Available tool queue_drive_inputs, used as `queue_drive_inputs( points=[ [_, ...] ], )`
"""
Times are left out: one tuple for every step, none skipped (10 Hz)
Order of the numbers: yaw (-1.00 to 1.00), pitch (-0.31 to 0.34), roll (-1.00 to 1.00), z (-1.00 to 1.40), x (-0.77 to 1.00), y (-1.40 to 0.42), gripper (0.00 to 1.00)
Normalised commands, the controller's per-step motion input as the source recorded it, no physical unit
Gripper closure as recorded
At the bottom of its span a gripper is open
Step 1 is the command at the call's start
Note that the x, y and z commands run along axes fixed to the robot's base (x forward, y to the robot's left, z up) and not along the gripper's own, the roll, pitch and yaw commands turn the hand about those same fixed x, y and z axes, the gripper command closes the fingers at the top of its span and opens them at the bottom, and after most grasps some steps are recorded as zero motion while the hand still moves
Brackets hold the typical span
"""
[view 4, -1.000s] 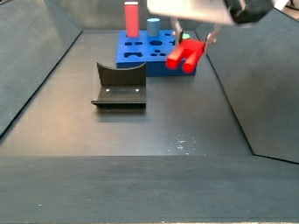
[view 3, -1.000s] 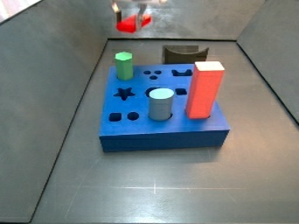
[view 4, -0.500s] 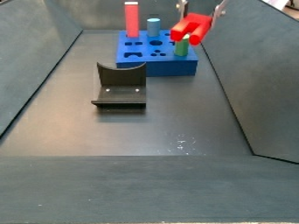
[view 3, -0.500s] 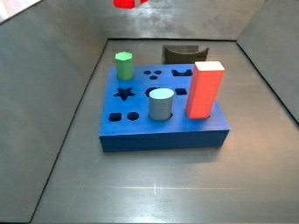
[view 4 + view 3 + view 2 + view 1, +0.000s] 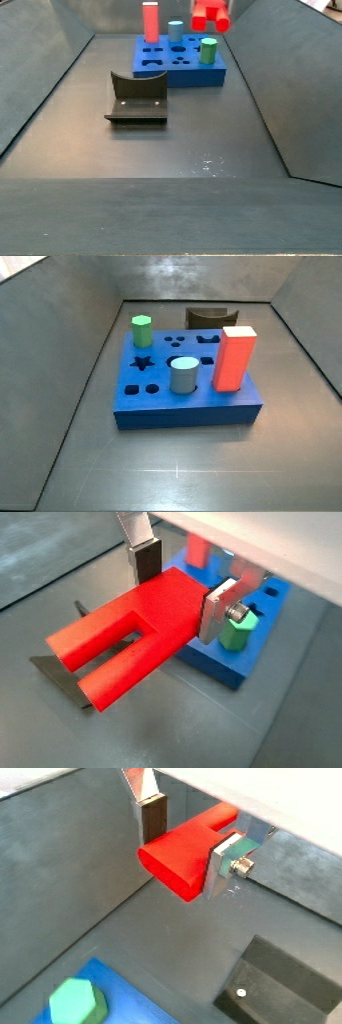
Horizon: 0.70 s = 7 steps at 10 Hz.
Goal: Pick up the square-circle object. Move up. Place the square-circle object on the fixture. Regrasp the square-circle object. Rotate the square-circle object. Move to above the board. Insert the square-circle object.
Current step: Place the square-circle object on the fixture.
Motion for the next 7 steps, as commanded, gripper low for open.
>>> queue_drive_inputs(
  points=[
    [0.24, 0.158, 0.14, 0.13, 1.0, -0.07, 1.0],
    [0.16, 0.143, 0.13, 0.11, 1.0, -0.06, 1.0],
    [0.11, 0.143, 0.13, 0.09, 1.0, -0.06, 1.0],
    [0.08, 0.141, 0.12, 0.08, 1.0, -0.05, 1.0],
    [0.06, 0.144, 0.12, 0.06, 1.0, -0.04, 1.0],
    [0.05, 0.151, 0.12, 0.05, 1.0, -0.04, 1.0],
    [0.04, 0.153, 0.12, 0.03, 0.94, -0.03, 1.0]
  ],
)
